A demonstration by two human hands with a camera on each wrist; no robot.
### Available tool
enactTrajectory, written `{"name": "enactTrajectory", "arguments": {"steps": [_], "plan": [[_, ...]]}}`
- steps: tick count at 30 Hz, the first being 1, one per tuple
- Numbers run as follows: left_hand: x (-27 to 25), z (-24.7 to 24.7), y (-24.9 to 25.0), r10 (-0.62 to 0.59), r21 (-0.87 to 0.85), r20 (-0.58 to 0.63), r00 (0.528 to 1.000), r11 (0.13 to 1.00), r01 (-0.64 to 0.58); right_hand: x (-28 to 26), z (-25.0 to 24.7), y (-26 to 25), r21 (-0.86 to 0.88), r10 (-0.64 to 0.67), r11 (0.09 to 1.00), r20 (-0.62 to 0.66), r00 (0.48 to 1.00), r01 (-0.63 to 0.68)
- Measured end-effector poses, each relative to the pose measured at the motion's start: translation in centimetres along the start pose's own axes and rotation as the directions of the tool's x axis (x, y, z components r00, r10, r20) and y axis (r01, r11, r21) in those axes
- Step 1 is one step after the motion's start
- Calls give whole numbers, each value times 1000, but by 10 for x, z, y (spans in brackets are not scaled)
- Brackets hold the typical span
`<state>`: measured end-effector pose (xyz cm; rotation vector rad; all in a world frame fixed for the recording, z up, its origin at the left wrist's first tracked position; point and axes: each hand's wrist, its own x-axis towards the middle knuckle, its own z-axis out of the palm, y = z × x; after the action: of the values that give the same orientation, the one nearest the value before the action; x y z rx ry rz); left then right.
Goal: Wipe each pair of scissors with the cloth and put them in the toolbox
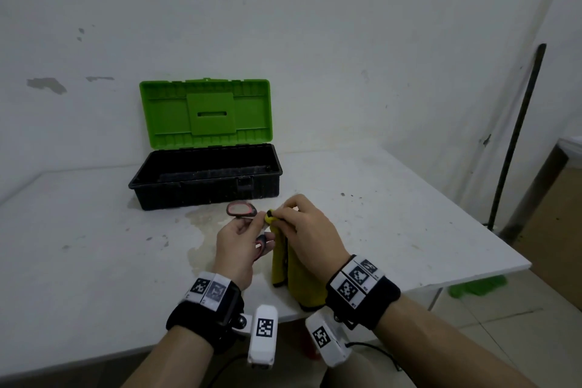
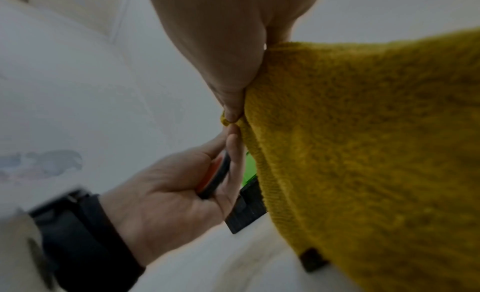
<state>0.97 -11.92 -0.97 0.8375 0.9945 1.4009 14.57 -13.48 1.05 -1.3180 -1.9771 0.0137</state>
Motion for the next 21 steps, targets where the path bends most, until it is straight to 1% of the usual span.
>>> {"name": "enactTrajectory", "arguments": {"steps": [5,7,10,12,13,14,16,18,21], "plan": [[1,-1,-4,-10,4,-24,1000,1000,10,-3,10,4,-117,-56,992,3,998,56],[1,-1,-4,-1,23,-32,999,1000,2,-1,10,6,-115,-37,993,13,999,38],[2,0,-5,9,28,-54,999,1000,-7,9,5,17,-42,86,995,-24,996,-87],[3,-1,-8,17,44,-70,997,999,-14,16,-1,25,5,185,983,-40,982,-185],[3,-1,-10,24,54,-77,997,998,-20,18,-4,27,21,211,977,-53,976,-210],[3,0,-11,33,62,-82,996,998,-28,18,-5,27,37,215,976,-71,974,-213],[2,3,-11,47,68,-86,995,997,-41,13,-4,20,80,172,983,-92,981,-165],[2,7,-11,61,65,-69,996,996,-57,7,0,9,105,127,987,-66,990,-119],[0,11,-11,68,58,-50,996,996,-65,2,8,5,76,91,993,-50,995,-88]]}}
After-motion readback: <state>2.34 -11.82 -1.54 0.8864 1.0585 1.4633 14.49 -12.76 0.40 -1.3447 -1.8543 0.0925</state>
